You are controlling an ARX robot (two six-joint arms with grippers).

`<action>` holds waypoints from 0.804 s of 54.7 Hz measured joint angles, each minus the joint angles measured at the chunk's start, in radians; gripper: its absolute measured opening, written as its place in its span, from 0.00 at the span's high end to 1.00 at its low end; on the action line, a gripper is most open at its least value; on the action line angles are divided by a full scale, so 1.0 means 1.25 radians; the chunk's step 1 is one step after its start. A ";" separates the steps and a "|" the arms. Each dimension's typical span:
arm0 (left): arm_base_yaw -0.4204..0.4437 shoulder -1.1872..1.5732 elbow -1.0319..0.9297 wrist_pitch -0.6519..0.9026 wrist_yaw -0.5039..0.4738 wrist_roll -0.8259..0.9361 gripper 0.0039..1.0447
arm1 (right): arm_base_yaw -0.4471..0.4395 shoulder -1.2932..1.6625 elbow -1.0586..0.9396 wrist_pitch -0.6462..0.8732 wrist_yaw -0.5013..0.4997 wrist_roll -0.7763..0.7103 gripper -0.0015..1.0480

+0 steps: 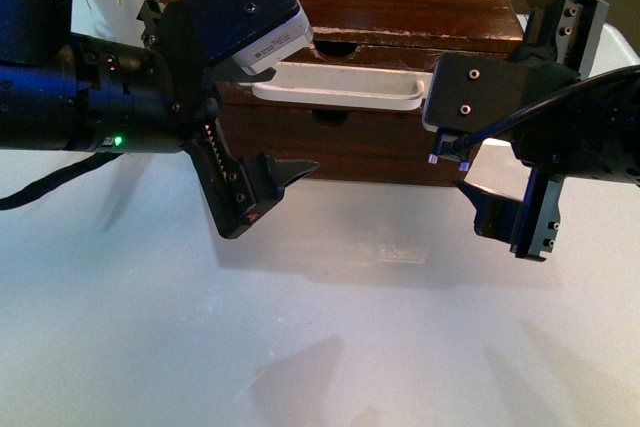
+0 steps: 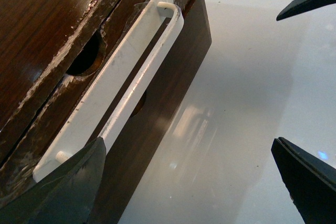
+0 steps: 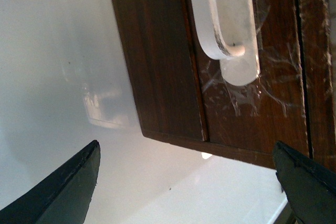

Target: Open drawer

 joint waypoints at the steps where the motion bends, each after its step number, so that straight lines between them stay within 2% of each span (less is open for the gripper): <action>1: 0.000 0.002 0.003 -0.002 0.001 0.004 0.08 | 0.003 0.003 0.004 0.000 0.000 -0.002 0.09; 21: -0.016 0.083 0.127 -0.103 0.007 0.081 0.08 | 0.017 0.043 0.096 -0.051 -0.047 -0.010 0.09; 44: -0.017 0.144 0.224 -0.173 0.005 0.122 0.08 | 0.014 0.072 0.111 -0.071 -0.073 -0.020 0.09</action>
